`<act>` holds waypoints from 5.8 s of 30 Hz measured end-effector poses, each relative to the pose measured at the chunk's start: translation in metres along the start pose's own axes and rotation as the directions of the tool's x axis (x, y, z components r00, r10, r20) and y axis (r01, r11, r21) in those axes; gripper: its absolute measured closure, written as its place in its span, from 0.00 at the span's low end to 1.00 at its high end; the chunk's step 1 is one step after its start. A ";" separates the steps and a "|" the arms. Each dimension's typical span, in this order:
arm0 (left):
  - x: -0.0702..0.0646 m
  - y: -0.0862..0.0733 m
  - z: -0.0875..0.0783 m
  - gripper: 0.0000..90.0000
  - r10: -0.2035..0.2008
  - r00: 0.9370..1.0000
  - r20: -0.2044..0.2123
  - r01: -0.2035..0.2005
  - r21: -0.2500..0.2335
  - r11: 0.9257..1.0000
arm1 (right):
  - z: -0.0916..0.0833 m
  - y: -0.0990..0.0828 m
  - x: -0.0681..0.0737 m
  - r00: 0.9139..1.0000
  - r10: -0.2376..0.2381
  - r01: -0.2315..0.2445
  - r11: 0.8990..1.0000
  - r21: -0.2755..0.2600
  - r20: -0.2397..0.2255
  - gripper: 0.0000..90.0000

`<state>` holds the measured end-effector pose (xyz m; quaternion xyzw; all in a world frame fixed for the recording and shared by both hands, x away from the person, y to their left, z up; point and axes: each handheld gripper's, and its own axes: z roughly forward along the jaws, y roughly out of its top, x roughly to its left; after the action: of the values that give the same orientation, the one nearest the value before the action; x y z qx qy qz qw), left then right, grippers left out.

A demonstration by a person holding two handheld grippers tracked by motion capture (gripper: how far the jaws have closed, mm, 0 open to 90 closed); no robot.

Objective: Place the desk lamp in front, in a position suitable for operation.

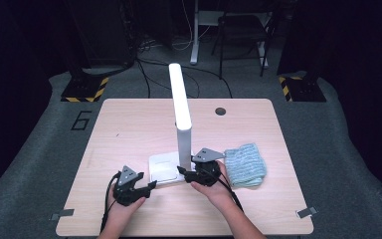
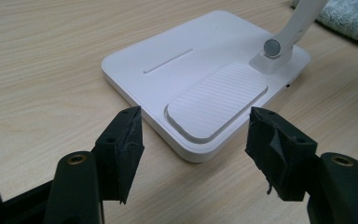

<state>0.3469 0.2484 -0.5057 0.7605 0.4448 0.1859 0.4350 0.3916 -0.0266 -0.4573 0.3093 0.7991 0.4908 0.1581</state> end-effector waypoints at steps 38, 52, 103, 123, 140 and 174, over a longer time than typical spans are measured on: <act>0.003 -0.002 0.004 0.41 0.009 1.000 -0.020 -0.009 0.005 1.000 | 0.006 0.006 0.025 0.998 -0.030 0.031 1.000 0.004 -0.061 0.68; 0.003 -0.002 0.004 0.41 0.009 1.000 -0.015 -0.009 0.018 1.000 | 0.002 0.003 0.033 0.996 -0.057 0.056 0.998 -0.010 -0.073 0.81; -0.006 0.018 -0.032 0.42 -0.003 1.000 -0.008 0.002 -0.091 0.996 | -0.042 -0.015 0.061 0.991 -0.087 0.077 0.992 -0.098 -0.105 0.60; -0.025 0.039 -0.063 0.42 0.054 0.993 0.107 -0.040 -0.124 0.991 | -0.056 -0.049 0.020 1.000 0.019 -0.018 0.997 -0.072 0.003 0.58; -0.057 0.043 -0.058 0.40 0.118 0.980 0.160 -0.100 -0.118 0.988 | -0.053 -0.059 0.010 0.997 0.069 -0.067 0.996 -0.058 0.038 0.55; -0.078 0.055 -0.027 0.56 0.157 0.974 0.160 -0.138 -0.124 0.983 | -0.058 -0.064 0.007 0.995 0.087 -0.084 0.995 -0.056 0.050 0.54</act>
<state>0.3158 0.1842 -0.4376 0.7790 0.3372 0.1771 0.4980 0.3325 -0.0828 -0.4867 0.3518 0.7671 0.5101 0.1662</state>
